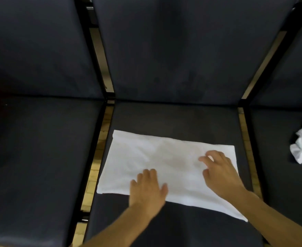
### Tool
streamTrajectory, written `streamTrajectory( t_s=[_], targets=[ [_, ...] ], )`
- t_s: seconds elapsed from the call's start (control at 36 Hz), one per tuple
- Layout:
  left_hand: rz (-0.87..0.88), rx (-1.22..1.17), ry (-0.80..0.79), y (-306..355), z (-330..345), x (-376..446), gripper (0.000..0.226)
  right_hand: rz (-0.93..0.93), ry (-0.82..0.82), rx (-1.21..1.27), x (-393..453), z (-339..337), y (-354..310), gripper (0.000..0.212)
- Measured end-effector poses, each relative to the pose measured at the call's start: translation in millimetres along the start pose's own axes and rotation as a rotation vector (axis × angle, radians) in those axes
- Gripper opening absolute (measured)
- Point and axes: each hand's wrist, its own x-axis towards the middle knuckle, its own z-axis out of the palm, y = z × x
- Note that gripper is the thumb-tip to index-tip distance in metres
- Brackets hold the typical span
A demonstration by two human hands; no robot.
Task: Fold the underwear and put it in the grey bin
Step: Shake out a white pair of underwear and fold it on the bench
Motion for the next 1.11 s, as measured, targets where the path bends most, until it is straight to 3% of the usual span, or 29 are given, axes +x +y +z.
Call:
streamTrajectory(
  t_s=[0.08,0.17,0.25,0.33,0.42,0.47,0.58,0.69,0.81,0.97,1.06,1.11],
  targets=[
    [0.034,0.102,-0.111,4.2,7.6,10.2,0.065,-0.063,-0.039,0.073,42.5,5.7,-31.5,0.045],
    [0.110,0.180,-0.064,-16.3,7.8,26.1,0.069,-0.091,-0.155,-0.004,77.5,8.4,-45.3,0.054],
    [0.156,0.236,0.010,-40.3,-5.5,51.6,0.075,-0.042,-0.120,-0.052,86.9,18.3,-39.9,0.055],
    [-0.004,0.254,0.101,-55.5,-24.1,75.4,0.078,0.142,-0.191,-0.027,63.2,18.9,-38.6,0.039],
    [-0.248,0.070,0.097,-50.5,-31.5,83.2,0.073,0.329,-0.423,0.068,38.9,20.6,-41.3,0.032],
    [-0.382,-0.184,0.084,-41.8,-27.6,80.6,0.067,0.450,-0.516,0.233,32.3,20.0,-40.5,0.043],
    [-0.534,-0.588,0.027,-29.8,-22.0,75.8,0.062,0.809,-0.412,0.746,39.7,16.1,-36.7,0.050],
    [-0.628,-0.694,-0.089,-21.2,-30.0,83.9,0.079,1.027,-0.339,1.049,44.2,22.6,-30.6,0.043],
    [-0.580,-0.804,-0.153,-24.3,-31.3,90.4,0.051,1.021,-0.412,1.076,37.7,19.8,-27.3,0.011],
    [-0.464,-0.855,-0.234,-23.5,-38.7,91.6,0.028,0.915,-0.443,0.946,31.4,3.7,-28.5,0.016],
    [-0.299,-0.808,-0.148,-19.6,-40.3,85.3,0.042,0.893,-0.392,0.935,33.8,-2.0,-31.7,0.022],
    [-0.254,-0.904,-0.145,-20.6,-39.5,84.2,0.040,0.903,-0.366,0.973,36.3,-2.1,-34.1,0.021]
  ],
)
